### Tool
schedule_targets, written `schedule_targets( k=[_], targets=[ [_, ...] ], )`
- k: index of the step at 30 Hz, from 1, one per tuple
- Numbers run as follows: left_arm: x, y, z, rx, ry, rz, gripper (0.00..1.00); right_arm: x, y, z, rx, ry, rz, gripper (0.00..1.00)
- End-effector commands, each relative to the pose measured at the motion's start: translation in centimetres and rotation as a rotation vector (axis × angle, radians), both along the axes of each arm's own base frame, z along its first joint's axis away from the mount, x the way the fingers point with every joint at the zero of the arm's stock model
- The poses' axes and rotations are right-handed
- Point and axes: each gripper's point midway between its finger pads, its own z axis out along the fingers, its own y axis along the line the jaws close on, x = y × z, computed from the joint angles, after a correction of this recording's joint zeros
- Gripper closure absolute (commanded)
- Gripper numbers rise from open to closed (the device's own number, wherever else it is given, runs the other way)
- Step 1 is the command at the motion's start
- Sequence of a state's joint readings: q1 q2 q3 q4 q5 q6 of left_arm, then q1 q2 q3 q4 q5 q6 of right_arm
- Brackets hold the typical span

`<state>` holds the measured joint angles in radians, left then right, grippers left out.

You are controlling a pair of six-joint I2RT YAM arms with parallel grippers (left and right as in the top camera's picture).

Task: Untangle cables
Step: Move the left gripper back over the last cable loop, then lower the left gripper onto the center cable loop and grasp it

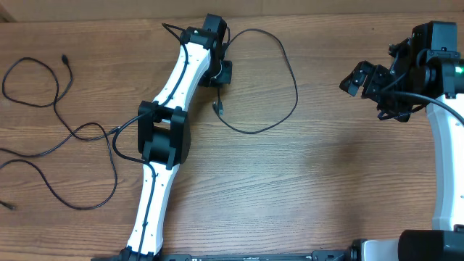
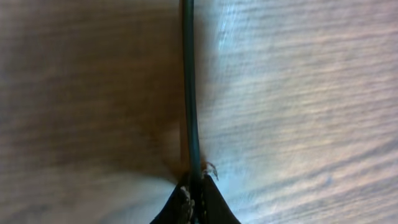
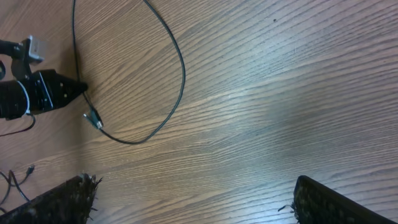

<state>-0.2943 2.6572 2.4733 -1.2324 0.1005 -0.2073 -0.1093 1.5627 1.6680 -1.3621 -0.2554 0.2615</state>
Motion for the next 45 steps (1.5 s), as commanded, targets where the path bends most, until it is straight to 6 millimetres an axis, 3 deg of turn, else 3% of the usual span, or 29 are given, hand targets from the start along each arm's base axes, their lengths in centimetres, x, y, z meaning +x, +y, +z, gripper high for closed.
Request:
schedule_targets(
  k=[1, 4, 6, 9, 11, 19, 23, 27, 32, 41, 43, 45],
  targets=[
    [1.5, 0.3, 5.6, -0.038, -0.103, -0.015, 0.96, 0.0, 0.1, -0.1, -0.001, -0.001, 0.008, 0.0],
    [1.8, -0.1, 10.3, -0.074, -0.182, -0.039, 0.96, 0.0, 0.1, -0.1, -0.002, -0.001, 0.007, 0.0],
    [1.4, -0.3, 12.5, -0.089, -0.211, -0.046, 0.96, 0.0, 0.1, -0.1, -0.002, -0.001, 0.008, 0.0],
    [0.0, -1.2, 14.1, -0.133, -0.191, -0.066, 0.96, 0.0, 0.1, -0.1, -0.001, 0.0, 0.007, 0.0],
    [-1.5, -1.9, 13.9, -0.16, -0.135, -0.081, 0.95, 0.0, 0.1, -0.1, -0.001, 0.0, 0.007, 0.0],
    [-6.5, -5.0, 10.4, -0.144, 0.071, -0.135, 0.96, 0.0, 0.1, -0.1, -0.002, -0.002, 0.007, 0.0],
    [-8.3, -5.8, 7.6, -0.066, 0.129, -0.172, 0.95, 0.0, 0.1, -0.1, -0.001, -0.002, 0.007, 0.0],
    [-9.3, -4.7, 4.2, 0.07, 0.159, -0.158, 0.95, -0.1, 0.1, -0.2, -0.001, 0.002, 0.008, 0.0],
    [-10.9, -4.0, 0.5, 0.083, 0.234, -0.129, 0.96, 0.0, 0.1, -0.1, -0.001, 0.001, 0.008, 0.0],
    [-11.8, -2.9, -1.8, 0.129, 0.26, -0.127, 0.95, 0.0, 0.1, -0.1, -0.001, -0.001, 0.007, 0.0],
    [-11.6, -2.5, -2.1, 0.153, 0.252, -0.123, 0.91, 0.0, 0.1, -0.1, -0.001, -0.001, 0.007, 0.0],
    [-11.6, -2.1, -2.5, 0.171, 0.246, -0.121, 0.8, 0.0, 0.1, -0.1, -0.001, -0.001, 0.007, 0.0]
  ],
)
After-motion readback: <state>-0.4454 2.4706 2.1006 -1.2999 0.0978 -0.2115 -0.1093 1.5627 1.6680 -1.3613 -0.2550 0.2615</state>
